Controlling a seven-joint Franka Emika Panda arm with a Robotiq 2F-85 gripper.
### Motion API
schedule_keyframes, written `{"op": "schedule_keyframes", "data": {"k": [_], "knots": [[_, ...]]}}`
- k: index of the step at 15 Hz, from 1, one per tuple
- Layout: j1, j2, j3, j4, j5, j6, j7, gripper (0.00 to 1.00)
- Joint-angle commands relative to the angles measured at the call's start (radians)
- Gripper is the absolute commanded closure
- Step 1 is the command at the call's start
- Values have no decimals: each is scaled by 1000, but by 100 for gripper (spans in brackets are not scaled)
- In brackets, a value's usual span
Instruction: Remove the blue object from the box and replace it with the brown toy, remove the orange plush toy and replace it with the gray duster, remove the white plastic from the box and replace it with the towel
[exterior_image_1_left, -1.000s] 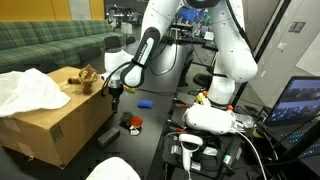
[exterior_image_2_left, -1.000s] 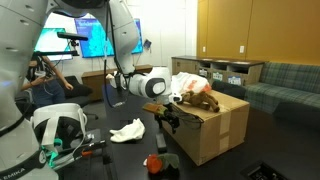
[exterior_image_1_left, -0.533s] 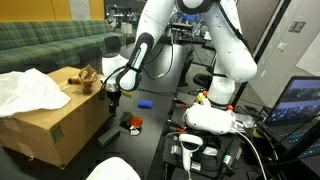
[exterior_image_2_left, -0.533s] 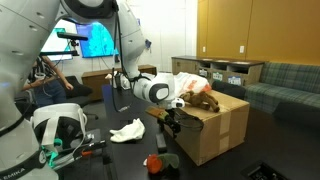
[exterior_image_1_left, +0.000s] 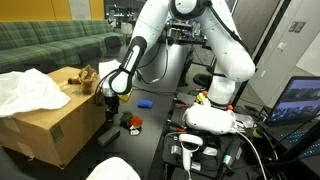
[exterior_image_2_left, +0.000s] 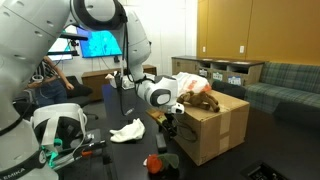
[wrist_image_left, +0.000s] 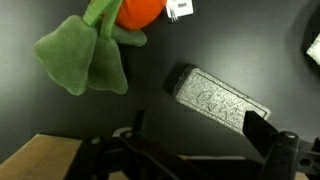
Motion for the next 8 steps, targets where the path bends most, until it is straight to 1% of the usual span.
{"op": "schedule_keyframes", "data": {"k": [1, 6, 8], "knots": [[-49, 48, 58, 51, 69, -38, -48, 0], [-75, 54, 88, 35, 120, -25, -57, 0], [-74, 47, 86, 22, 134, -17, -46, 0]]}}
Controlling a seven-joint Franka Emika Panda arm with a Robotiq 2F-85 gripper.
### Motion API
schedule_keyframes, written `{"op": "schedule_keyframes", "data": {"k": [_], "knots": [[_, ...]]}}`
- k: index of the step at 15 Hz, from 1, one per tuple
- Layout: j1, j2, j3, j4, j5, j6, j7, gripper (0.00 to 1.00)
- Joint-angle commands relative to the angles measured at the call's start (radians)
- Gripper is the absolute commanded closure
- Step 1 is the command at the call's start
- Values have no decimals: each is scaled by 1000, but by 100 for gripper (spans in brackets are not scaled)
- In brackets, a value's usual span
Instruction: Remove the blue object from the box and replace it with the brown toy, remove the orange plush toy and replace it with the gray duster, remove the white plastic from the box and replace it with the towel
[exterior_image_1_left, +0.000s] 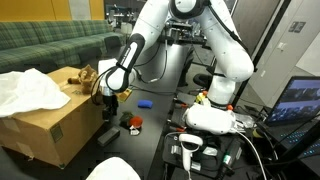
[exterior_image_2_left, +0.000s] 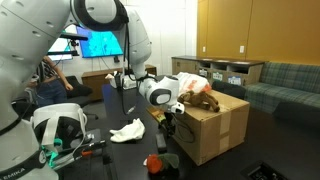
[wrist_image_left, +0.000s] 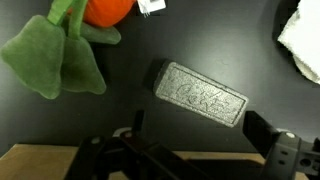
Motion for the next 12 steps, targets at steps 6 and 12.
{"op": "schedule_keyframes", "data": {"k": [6, 12], "knots": [[88, -124, -121, -244, 28, 164, 188, 0], [304, -188, -297, -374, -64, 169, 343, 0]]}}
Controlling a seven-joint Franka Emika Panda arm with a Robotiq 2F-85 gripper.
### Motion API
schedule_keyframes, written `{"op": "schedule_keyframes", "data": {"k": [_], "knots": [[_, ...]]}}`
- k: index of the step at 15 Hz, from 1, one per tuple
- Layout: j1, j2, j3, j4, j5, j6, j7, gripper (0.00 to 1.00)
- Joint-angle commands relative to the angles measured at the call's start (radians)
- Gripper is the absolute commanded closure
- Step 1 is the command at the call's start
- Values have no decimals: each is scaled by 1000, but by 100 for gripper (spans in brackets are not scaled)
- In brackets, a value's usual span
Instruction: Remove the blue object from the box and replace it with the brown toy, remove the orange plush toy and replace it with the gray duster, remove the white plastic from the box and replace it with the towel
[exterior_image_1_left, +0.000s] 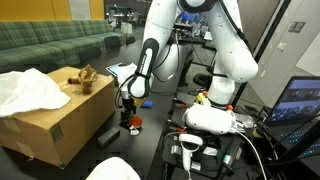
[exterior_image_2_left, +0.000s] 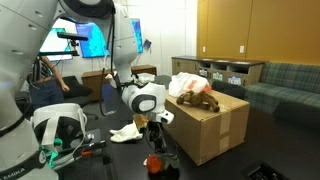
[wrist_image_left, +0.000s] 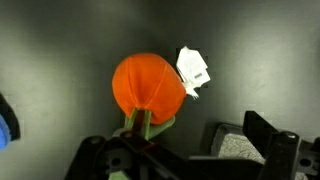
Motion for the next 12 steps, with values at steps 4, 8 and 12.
{"op": "schedule_keyframes", "data": {"k": [4, 8, 12], "knots": [[287, -59, -220, -55, -188, 5, 203, 0], [325, -28, -199, -34, -216, 16, 226, 0], [242, 10, -90, -16, -158, 70, 164, 0]]}}
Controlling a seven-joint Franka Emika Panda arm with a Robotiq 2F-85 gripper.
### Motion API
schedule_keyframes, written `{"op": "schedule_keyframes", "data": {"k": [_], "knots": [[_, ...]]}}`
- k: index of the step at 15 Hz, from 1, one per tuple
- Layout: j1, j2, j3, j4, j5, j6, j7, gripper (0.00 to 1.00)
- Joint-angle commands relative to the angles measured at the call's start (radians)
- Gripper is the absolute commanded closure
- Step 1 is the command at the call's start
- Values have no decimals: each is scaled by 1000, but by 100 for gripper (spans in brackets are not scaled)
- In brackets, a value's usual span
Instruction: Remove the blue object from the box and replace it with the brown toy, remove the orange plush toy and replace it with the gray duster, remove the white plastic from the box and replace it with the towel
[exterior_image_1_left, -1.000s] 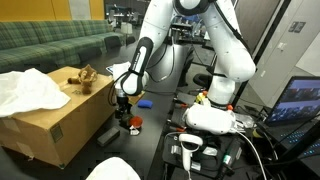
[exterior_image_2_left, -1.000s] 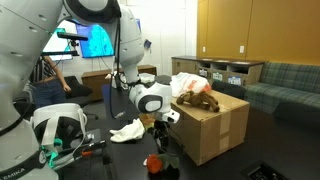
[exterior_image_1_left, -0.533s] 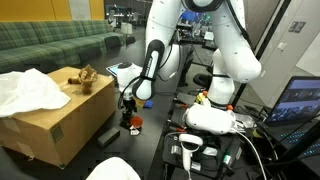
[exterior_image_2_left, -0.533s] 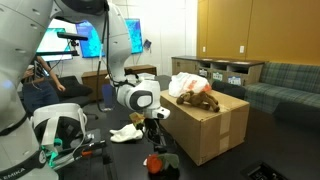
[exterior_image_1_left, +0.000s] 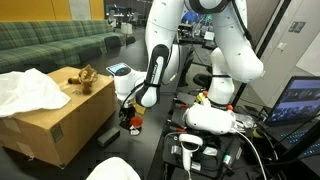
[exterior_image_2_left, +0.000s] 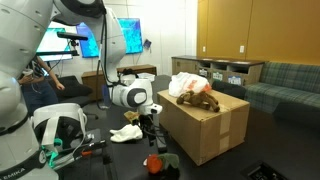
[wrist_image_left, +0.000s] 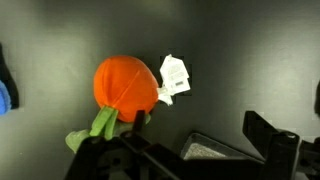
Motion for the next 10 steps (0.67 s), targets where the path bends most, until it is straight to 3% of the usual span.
{"op": "schedule_keyframes", "data": {"k": [1, 4, 10], "knots": [[-80, 41, 87, 21, 39, 79, -45, 0], [-118, 65, 128, 36, 58, 136, -79, 0], [-101, 100, 112, 133, 34, 123, -159, 0]]}}
